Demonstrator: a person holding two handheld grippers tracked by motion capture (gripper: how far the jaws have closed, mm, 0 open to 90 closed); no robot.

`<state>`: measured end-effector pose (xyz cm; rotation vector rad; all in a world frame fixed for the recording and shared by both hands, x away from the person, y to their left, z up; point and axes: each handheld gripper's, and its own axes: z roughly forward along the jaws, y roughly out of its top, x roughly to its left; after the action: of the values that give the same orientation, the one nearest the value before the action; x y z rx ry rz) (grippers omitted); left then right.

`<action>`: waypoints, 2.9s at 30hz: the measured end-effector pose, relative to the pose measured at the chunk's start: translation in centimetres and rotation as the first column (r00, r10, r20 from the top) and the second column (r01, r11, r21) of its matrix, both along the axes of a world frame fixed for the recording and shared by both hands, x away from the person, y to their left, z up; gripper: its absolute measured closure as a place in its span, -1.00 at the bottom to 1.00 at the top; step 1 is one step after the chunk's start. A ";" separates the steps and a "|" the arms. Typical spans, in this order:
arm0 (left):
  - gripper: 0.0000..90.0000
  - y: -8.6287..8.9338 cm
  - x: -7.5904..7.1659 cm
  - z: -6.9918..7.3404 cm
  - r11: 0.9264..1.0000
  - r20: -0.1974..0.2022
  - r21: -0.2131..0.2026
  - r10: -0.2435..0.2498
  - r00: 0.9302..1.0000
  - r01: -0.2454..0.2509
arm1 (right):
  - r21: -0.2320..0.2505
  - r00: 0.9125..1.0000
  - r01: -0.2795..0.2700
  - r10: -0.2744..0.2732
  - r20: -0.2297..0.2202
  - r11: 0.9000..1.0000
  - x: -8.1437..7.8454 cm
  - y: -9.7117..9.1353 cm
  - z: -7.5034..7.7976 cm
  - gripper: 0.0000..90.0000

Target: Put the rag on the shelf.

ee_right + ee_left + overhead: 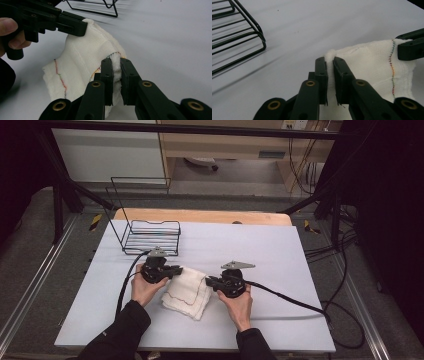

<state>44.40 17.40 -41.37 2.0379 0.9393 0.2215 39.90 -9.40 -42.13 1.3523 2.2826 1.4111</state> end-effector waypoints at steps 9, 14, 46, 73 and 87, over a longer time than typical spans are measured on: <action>0.82 1.1 -1.3 1.6 1.000 0.050 -0.028 0.009 0.999 -0.007 | 0.001 0.995 -0.041 0.041 0.091 0.999 -0.6 0.4 1.8 0.83; 0.82 1.9 -2.0 2.6 0.998 0.078 -0.053 0.019 0.997 -0.015 | 0.003 0.991 -0.058 0.057 0.124 0.998 -0.8 0.8 2.7 0.83; 0.82 3.9 -4.6 7.9 0.985 0.239 -0.168 0.078 0.968 -0.038 | 0.021 0.947 -0.101 0.090 0.310 0.995 -1.6 1.4 8.4 0.83; 0.83 6.1 -4.8 11.4 0.964 0.340 -0.257 0.155 0.927 -0.067 | 0.040 0.889 -0.117 0.086 0.450 0.992 -1.4 3.5 12.8 0.84; 0.83 7.3 -4.9 13.9 0.955 0.396 -0.284 0.196 0.897 -0.084 | 0.063 0.852 -0.112 0.063 0.520 0.992 -1.1 4.9 15.0 0.84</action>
<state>39.55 24.66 -27.45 1.5917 0.7939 0.5643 38.85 -4.50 -27.16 0.7561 1.9544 1.6756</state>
